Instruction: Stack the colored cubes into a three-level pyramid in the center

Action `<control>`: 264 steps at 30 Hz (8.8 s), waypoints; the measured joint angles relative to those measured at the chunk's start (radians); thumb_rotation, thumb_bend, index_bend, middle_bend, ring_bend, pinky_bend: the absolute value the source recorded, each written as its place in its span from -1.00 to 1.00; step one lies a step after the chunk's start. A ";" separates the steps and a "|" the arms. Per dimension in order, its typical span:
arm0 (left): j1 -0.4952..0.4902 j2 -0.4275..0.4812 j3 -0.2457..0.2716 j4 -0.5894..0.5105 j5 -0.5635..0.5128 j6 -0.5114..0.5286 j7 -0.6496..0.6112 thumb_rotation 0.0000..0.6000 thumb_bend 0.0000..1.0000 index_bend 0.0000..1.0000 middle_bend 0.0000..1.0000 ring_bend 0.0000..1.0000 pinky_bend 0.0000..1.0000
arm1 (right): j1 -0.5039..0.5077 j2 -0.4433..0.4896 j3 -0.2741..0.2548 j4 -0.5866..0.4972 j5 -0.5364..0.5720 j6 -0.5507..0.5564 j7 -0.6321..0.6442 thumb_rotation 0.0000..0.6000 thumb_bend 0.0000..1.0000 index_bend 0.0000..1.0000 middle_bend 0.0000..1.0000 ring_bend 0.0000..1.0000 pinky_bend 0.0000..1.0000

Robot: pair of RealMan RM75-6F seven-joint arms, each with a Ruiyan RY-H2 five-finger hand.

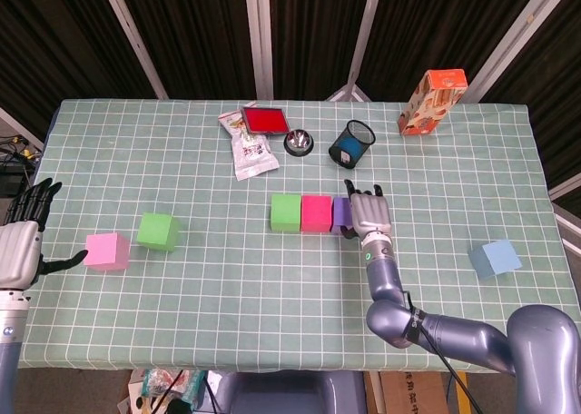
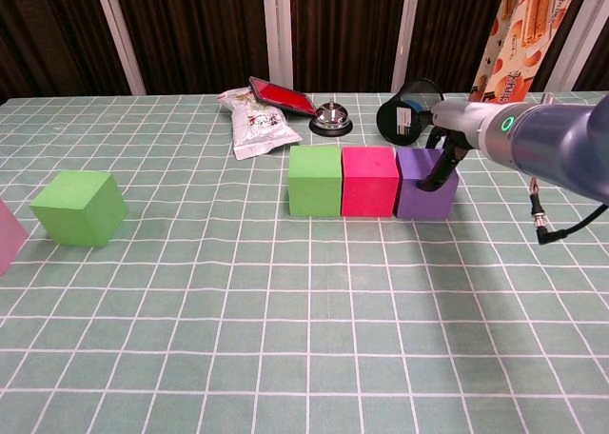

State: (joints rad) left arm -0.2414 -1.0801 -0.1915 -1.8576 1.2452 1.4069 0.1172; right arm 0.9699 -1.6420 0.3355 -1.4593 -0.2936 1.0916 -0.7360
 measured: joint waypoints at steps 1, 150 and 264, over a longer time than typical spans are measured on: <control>0.000 0.000 0.000 0.000 0.000 0.000 0.000 1.00 -0.82 -1.00 -1.00 -1.00 -0.98 | 0.000 0.001 0.000 -0.001 0.000 0.000 0.000 1.00 -0.33 -1.00 -0.24 -0.52 -1.00; 0.013 0.024 0.010 -0.059 0.056 0.028 -0.011 1.00 -0.82 -1.00 -1.00 -1.00 -0.98 | -0.151 0.155 -0.079 -0.288 0.005 0.109 0.058 1.00 -0.33 -1.00 -0.79 -0.92 -1.00; 0.009 -0.046 0.021 0.011 0.063 0.054 0.082 1.00 -0.89 -1.00 -1.00 -1.00 -0.98 | -0.554 0.483 -0.259 -0.373 -0.587 0.213 0.504 1.00 -0.33 -1.00 -0.96 -1.00 -1.00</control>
State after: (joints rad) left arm -0.2327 -1.1263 -0.1701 -1.8462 1.3084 1.4613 0.1990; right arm 0.4155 -1.1586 0.0766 -1.8322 -0.8805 1.3047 -0.2319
